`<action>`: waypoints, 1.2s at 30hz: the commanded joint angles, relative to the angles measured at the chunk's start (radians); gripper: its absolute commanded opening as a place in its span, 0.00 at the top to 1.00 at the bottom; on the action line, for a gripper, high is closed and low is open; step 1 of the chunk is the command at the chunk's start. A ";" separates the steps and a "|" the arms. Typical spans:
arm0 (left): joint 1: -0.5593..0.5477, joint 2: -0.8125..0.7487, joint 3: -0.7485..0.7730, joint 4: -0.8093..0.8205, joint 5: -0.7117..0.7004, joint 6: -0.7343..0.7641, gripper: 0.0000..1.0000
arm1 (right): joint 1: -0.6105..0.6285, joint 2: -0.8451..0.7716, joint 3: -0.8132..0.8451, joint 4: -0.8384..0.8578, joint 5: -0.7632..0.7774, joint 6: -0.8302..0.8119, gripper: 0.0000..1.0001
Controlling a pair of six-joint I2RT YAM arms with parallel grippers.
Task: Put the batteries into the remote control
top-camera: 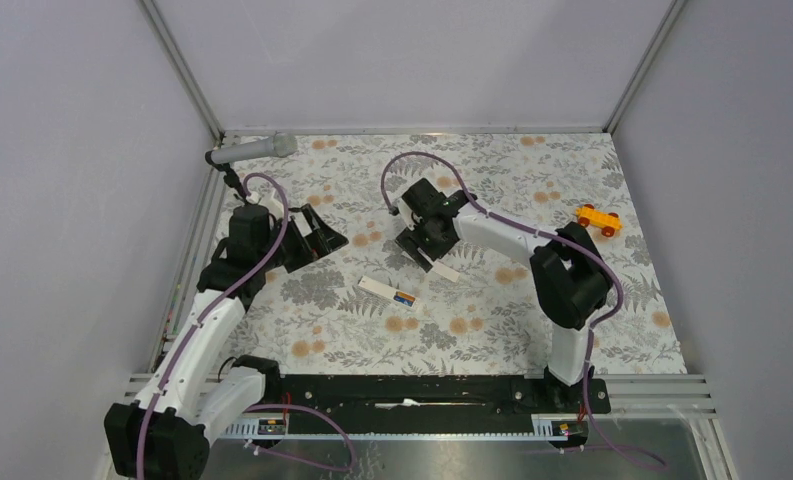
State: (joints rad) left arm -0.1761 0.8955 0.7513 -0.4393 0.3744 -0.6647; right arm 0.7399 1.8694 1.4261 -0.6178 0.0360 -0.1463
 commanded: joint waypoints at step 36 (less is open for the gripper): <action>-0.101 0.175 -0.013 0.260 0.049 -0.117 0.03 | -0.073 0.040 -0.024 -0.036 -0.060 -0.055 0.65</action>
State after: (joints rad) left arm -0.2523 1.0393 0.7498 -0.3096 0.4004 -0.7177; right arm 0.6682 2.0090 1.4250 -0.6827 -0.0162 -0.2291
